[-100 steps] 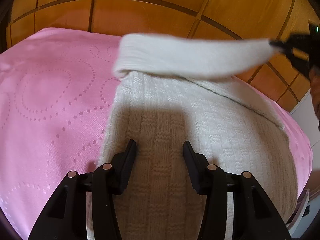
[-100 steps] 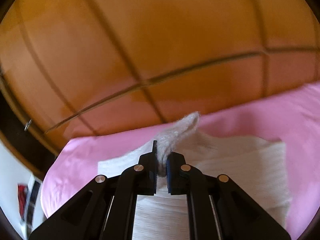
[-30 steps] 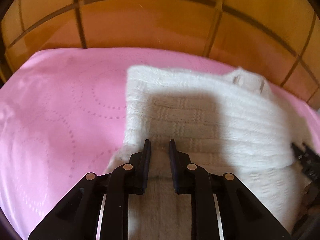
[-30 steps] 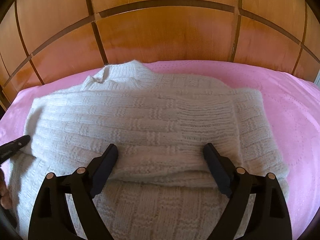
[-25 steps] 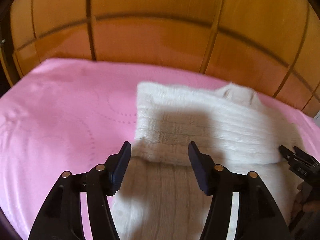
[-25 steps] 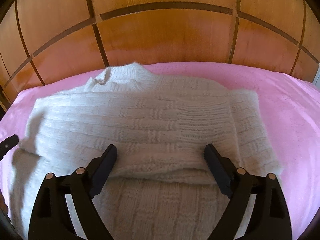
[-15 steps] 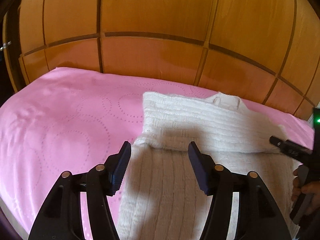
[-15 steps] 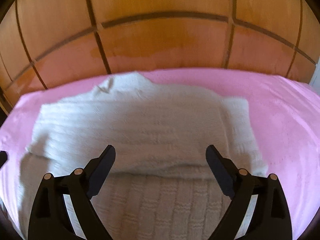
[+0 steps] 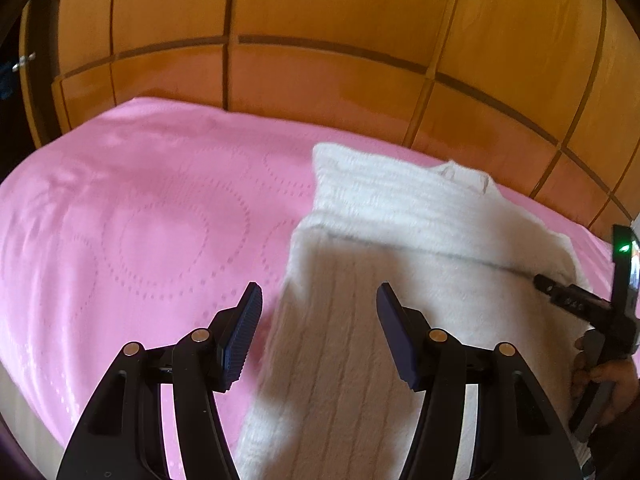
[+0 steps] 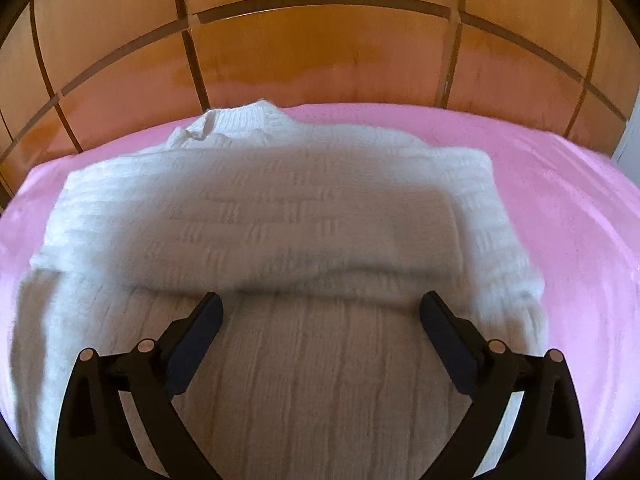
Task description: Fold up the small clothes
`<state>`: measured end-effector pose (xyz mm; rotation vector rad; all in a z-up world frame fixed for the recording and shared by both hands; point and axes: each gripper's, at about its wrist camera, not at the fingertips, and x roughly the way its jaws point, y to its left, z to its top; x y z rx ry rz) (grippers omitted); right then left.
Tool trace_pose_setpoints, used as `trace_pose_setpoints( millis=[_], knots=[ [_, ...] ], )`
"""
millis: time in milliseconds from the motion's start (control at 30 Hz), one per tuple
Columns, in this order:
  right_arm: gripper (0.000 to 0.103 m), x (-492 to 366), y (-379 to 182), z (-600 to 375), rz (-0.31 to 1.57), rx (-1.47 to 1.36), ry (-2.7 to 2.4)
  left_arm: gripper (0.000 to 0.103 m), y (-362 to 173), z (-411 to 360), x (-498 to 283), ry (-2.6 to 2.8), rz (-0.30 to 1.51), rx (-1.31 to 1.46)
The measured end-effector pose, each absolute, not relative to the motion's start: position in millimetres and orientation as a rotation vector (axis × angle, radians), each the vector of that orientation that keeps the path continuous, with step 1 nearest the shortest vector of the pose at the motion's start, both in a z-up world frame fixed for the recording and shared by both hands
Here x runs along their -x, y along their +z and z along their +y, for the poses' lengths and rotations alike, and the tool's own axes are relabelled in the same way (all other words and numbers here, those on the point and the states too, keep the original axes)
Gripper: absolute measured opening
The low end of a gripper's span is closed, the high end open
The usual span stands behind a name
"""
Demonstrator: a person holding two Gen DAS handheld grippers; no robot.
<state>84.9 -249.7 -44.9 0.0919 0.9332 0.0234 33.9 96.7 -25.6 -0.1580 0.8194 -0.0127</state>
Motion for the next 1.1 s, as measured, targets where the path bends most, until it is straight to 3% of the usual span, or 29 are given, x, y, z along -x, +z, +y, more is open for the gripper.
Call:
trace_pose_setpoints(
  millis=[467, 567, 767, 900, 967, 1033, 1100],
  knots=[
    [0.099, 12.8, -39.3, -331.2, 0.954, -0.231, -0.061, 0.058, -69.1, 134.8, 11.4, -0.049, 0.959, 0.188],
    [0.094, 37.4, -44.1, -349.4, 0.984, -0.294, -0.032, 0.058, -70.0, 135.5, 26.2, -0.108, 0.979, 0.169],
    [0.067, 91.1, -41.6, -351.8, 1.057, -0.323, 0.065, 0.053, -71.8, 139.8, 55.6, -0.232, 1.040, 0.162],
    [0.041, 123.8, -45.7, -344.7, 1.131, -0.372, 0.138, 0.045, -74.1, 143.0, 71.0, -0.303, 1.083, 0.155],
    [0.036, 137.5, -49.4, -338.6, 1.166, -0.389, 0.169, 0.034, -77.1, 144.1, 75.8, -0.326, 1.108, 0.163],
    [0.022, 141.2, -52.8, -334.0, 1.198, -0.396, 0.205, 0.007, -78.0, 142.8, 81.6, -0.352, 1.125, 0.163],
    [0.013, 140.4, -52.1, -329.2, 1.219, -0.401, 0.242, 0.005, -74.3, 141.1, 86.1, -0.370, 1.114, 0.166]
  ],
)
